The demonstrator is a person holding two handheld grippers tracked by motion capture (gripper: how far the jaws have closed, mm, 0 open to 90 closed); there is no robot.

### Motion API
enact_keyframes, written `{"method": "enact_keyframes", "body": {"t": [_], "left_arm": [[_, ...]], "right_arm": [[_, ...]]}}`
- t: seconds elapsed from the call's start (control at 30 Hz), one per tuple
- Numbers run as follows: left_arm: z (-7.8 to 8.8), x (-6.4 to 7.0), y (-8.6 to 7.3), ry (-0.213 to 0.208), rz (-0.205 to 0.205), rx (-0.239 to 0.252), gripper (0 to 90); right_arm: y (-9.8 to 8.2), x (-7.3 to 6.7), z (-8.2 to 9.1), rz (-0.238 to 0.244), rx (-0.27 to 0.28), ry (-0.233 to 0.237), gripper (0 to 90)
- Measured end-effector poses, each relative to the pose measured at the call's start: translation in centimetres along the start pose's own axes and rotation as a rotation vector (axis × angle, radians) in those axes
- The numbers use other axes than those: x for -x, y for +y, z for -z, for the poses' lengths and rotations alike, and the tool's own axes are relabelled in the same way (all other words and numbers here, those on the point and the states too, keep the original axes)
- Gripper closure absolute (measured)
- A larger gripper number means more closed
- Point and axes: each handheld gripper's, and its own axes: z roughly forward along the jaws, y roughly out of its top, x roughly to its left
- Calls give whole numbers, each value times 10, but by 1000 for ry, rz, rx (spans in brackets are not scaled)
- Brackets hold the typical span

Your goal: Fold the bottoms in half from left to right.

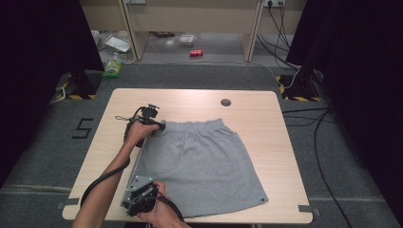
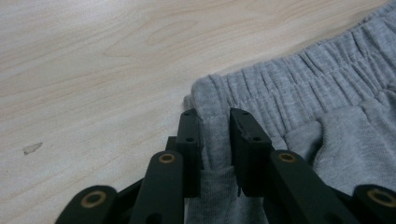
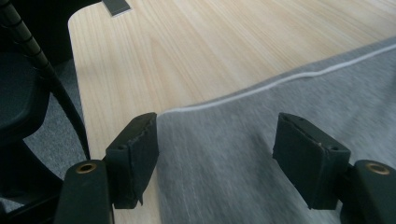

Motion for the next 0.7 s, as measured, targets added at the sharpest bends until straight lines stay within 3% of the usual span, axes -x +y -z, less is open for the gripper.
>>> {"method": "enact_keyframes", "body": {"t": [0.23, 0.27, 0.33, 0.47, 0.57, 0.7], "left_arm": [[0, 0, 0, 2, 1, -2, 738], [0, 0, 0, 1, 1, -1, 738], [0, 0, 0, 1, 0, -1, 738], [0, 0, 0, 2, 0, -2, 738], [0, 0, 0, 2, 1, -4, 738], [0, 0, 1, 2, 2, -4, 738]], "right_arm": [[1, -9, -8, 19, -16, 4, 306], [1, -9, -9, 34, -22, -9, 305], [0, -10, -12, 17, -28, -13, 298], [-1, -16, -14, 63, -31, -55, 317], [0, -15, -12, 49, -35, -70, 430], [-1, -9, -7, 57, -29, -68, 676]]}}
